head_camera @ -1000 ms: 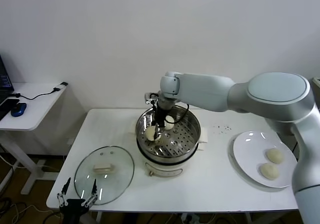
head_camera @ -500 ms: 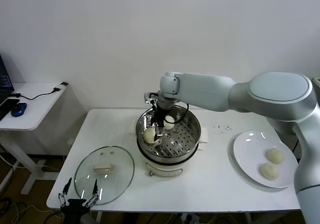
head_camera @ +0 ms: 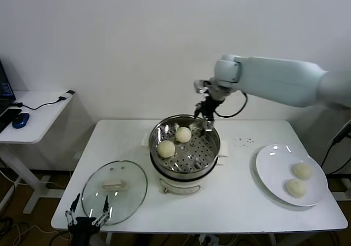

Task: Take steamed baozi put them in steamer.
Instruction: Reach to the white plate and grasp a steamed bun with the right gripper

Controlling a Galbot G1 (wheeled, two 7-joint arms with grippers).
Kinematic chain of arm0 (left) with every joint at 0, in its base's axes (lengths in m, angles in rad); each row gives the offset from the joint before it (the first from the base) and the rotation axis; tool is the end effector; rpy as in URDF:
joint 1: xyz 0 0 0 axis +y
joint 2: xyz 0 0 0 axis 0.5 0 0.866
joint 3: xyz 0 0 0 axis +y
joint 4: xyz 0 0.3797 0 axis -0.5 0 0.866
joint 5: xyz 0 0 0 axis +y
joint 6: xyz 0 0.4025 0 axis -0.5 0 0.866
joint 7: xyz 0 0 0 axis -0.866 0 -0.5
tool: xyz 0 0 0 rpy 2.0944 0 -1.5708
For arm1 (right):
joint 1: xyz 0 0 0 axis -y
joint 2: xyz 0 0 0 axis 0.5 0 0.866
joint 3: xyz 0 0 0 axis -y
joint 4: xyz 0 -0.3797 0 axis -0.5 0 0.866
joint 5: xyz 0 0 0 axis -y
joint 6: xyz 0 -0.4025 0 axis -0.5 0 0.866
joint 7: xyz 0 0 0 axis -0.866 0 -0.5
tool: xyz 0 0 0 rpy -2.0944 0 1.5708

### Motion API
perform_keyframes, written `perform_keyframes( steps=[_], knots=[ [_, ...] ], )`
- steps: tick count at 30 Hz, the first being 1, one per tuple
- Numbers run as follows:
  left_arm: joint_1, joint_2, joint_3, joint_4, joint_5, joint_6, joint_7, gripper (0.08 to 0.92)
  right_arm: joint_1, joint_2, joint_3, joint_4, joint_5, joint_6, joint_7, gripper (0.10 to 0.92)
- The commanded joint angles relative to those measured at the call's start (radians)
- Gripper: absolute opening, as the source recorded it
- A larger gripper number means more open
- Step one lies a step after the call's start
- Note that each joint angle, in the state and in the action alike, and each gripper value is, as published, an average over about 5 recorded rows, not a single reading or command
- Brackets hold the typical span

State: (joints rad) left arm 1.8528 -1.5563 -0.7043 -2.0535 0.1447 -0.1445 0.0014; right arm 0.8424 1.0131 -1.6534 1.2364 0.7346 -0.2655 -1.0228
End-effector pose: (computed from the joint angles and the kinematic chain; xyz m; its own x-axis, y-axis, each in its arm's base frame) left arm 0.1045 0.0669 -0.3859 -0.9785 -0.1154 0.1712 -0.0653 0.9596 0.2737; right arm 0.6373 -0.0057 -0.0178 -0.1262 -0.2363 0.9634 -0.9771 -0.1382 -0.1619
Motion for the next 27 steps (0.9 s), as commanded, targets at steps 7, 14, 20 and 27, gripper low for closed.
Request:
perform_keyframes(
  steps=[7, 14, 20, 27],
  knots=[
    [0.009, -0.014, 0.003, -0.008, 0.024, 0.004, -0.001, 0.823, -0.104, -0.523, 0.066, 0.188, -0.345, 0.039, -0.061, 0.823],
    [0.018, -0.023, 0.003, -0.015, 0.038, 0.014, -0.001, 0.823, -0.563, -0.647, 0.452, 0.083, -0.674, 0.172, -0.142, 0.823],
    [0.016, -0.029, 0.008, -0.016, 0.058, 0.023, -0.002, 0.823, -0.828, -0.641, 0.700, -0.015, -0.817, 0.235, -0.153, 0.823],
    [0.016, -0.034, 0.009, -0.015, 0.073, 0.028, -0.004, 0.823, -0.903, -0.604, 0.767, -0.067, -0.859, 0.248, -0.135, 0.823]
  ],
)
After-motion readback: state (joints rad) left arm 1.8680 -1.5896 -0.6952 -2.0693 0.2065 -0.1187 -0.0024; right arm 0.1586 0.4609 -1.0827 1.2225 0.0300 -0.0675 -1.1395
